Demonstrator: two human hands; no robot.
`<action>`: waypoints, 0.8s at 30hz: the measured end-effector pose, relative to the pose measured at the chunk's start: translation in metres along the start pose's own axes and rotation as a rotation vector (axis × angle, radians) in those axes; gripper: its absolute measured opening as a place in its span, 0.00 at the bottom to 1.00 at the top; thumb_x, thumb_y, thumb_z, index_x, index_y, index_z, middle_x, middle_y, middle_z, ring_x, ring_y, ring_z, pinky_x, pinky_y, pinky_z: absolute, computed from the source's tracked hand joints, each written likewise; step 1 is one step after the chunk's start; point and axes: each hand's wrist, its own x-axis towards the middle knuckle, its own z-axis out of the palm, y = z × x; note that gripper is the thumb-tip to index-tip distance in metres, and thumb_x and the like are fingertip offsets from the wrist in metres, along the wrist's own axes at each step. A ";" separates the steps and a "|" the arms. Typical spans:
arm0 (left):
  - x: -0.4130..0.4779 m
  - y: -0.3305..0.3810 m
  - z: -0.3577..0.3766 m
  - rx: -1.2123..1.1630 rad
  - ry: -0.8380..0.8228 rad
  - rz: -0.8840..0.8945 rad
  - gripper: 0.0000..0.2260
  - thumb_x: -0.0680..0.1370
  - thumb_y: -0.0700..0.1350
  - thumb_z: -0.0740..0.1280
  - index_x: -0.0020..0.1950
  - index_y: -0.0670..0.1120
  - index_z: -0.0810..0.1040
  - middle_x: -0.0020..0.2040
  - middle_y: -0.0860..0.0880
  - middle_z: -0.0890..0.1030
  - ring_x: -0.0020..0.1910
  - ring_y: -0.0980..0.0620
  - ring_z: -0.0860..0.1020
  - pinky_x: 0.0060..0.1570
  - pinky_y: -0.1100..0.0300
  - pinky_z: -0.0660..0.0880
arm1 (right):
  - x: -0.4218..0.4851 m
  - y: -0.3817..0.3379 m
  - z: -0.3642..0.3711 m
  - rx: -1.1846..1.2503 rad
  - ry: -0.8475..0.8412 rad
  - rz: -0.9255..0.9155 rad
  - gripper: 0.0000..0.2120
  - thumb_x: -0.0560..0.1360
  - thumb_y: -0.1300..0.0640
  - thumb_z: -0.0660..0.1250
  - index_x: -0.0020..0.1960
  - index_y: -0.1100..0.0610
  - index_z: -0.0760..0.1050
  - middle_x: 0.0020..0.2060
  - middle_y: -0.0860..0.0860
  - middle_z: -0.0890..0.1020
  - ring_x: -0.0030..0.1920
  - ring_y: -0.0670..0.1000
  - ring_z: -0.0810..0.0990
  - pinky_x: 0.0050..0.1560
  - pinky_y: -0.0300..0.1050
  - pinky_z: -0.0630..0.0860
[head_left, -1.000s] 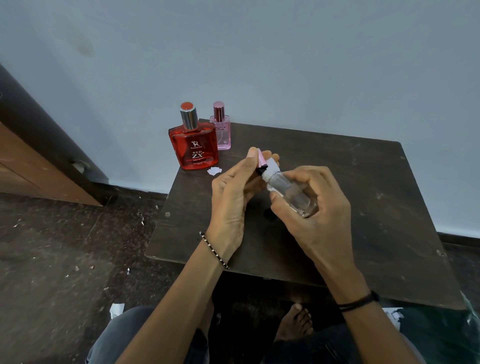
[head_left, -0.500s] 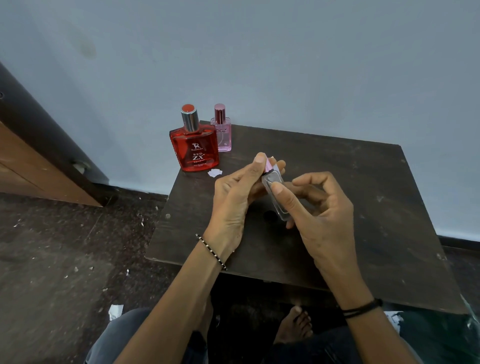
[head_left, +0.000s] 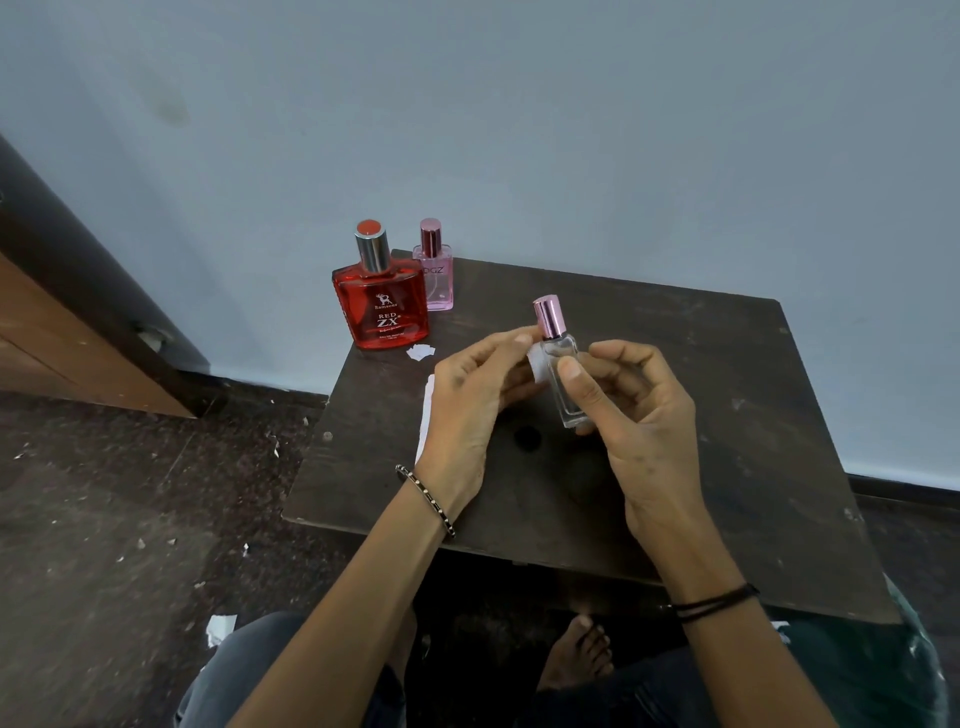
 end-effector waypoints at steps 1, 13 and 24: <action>0.000 -0.001 0.000 0.031 -0.006 0.004 0.09 0.81 0.42 0.68 0.58 0.44 0.85 0.54 0.45 0.87 0.56 0.47 0.85 0.55 0.53 0.82 | 0.002 0.000 -0.002 -0.015 0.015 -0.005 0.21 0.69 0.44 0.77 0.58 0.49 0.77 0.51 0.46 0.87 0.54 0.46 0.86 0.48 0.42 0.82; 0.031 0.016 0.019 0.229 -0.009 -0.140 0.20 0.79 0.34 0.70 0.70 0.42 0.70 0.49 0.39 0.86 0.41 0.50 0.87 0.44 0.60 0.84 | 0.065 -0.016 -0.023 -0.149 0.017 -0.060 0.19 0.72 0.49 0.78 0.60 0.49 0.76 0.49 0.42 0.87 0.50 0.43 0.85 0.61 0.51 0.81; 0.056 0.009 0.032 0.428 0.100 -0.170 0.12 0.76 0.36 0.74 0.50 0.44 0.72 0.35 0.42 0.84 0.26 0.50 0.85 0.31 0.60 0.83 | 0.105 -0.010 -0.015 -0.403 -0.171 -0.163 0.19 0.77 0.50 0.74 0.65 0.51 0.76 0.55 0.44 0.84 0.52 0.41 0.84 0.58 0.43 0.81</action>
